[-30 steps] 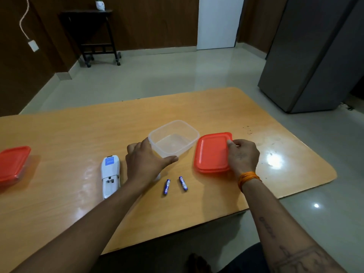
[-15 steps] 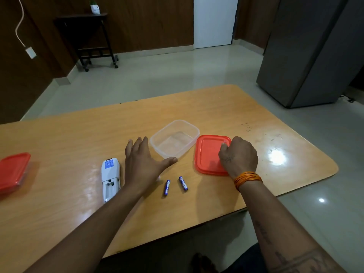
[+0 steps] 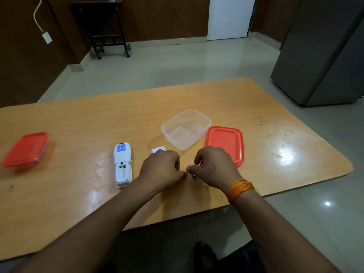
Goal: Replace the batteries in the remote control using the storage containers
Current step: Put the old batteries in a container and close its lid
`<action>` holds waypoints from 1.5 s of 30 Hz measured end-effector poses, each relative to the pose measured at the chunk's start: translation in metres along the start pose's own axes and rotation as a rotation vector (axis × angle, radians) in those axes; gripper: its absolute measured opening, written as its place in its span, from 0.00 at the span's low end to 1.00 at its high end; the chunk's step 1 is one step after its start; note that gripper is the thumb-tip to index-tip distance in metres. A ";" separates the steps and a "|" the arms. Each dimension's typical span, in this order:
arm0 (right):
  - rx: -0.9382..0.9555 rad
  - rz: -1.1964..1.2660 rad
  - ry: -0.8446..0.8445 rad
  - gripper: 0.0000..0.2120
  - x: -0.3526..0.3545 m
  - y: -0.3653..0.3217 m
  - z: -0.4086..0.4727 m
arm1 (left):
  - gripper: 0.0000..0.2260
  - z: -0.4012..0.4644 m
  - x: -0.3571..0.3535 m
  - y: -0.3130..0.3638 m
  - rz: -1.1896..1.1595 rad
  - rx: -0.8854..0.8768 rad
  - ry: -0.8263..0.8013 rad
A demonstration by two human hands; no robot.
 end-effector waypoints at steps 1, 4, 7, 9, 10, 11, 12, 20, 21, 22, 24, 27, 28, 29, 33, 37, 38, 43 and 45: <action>0.003 -0.033 -0.017 0.16 -0.004 -0.002 0.000 | 0.09 0.000 -0.002 -0.003 -0.003 0.011 0.010; -0.013 -0.109 -0.031 0.13 -0.014 -0.003 0.004 | 0.07 0.001 -0.005 -0.007 -0.010 0.014 0.036; -0.015 -0.135 0.001 0.11 -0.019 -0.004 0.009 | 0.08 0.001 -0.008 -0.007 -0.016 0.011 0.035; -0.017 -0.133 0.012 0.12 -0.021 -0.005 0.010 | 0.09 0.002 -0.012 -0.009 -0.041 0.014 0.023; -0.027 -0.132 0.016 0.12 -0.021 -0.005 0.011 | 0.09 0.002 -0.013 -0.009 -0.053 0.016 0.020; -0.047 -0.123 0.022 0.13 -0.019 -0.005 0.011 | 0.09 0.002 -0.013 -0.010 -0.066 0.021 0.019; -0.072 -0.103 0.028 0.14 -0.017 -0.005 0.012 | 0.08 0.003 -0.011 -0.009 -0.084 0.021 0.026; -0.160 0.252 0.244 0.15 0.035 -0.011 0.030 | 0.08 0.023 0.042 -0.010 -0.302 0.074 0.289; -0.166 0.276 0.285 0.14 0.041 -0.014 0.037 | 0.08 0.030 0.046 -0.011 -0.295 0.079 0.314; -0.173 0.295 0.318 0.12 0.045 -0.018 0.044 | 0.08 0.038 0.048 -0.013 -0.282 0.084 0.329; -0.187 0.290 0.347 0.10 0.046 -0.024 0.058 | 0.08 0.058 0.050 -0.014 -0.237 0.088 0.328; -0.219 0.211 0.291 0.09 0.036 -0.029 0.077 | 0.07 0.090 0.049 -0.013 -0.118 0.076 0.269; -0.227 0.177 0.276 0.09 0.034 -0.031 0.083 | 0.06 0.099 0.048 -0.012 -0.066 0.071 0.228; -0.227 0.134 0.270 0.09 0.033 -0.032 0.089 | 0.05 0.107 0.048 -0.011 -0.012 0.065 0.184; -0.194 -0.067 0.249 0.07 0.028 -0.039 0.104 | 0.10 0.127 0.038 -0.004 0.173 0.016 0.076; -0.176 -0.205 0.245 0.08 0.021 -0.044 0.106 | 0.15 0.133 0.031 0.007 0.295 -0.052 -0.056; -0.179 -0.215 0.253 0.08 0.021 -0.045 0.107 | 0.14 0.135 0.032 0.009 0.306 -0.057 -0.061; -0.187 -0.221 0.242 0.09 0.020 -0.045 0.108 | 0.11 0.140 0.034 0.009 0.281 -0.045 -0.079; -0.183 -0.197 0.233 0.09 0.022 -0.044 0.107 | 0.14 0.138 0.037 0.008 0.246 -0.029 -0.050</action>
Point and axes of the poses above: each hand's wrist, its own z-axis towards the middle knuckle, its own x-axis out of the back of the hand, y = z × x, the point moved 5 cm from there along z, towards the middle knuckle, and after that the axes turned 8 degrees about -x, right-handed, at the moved point
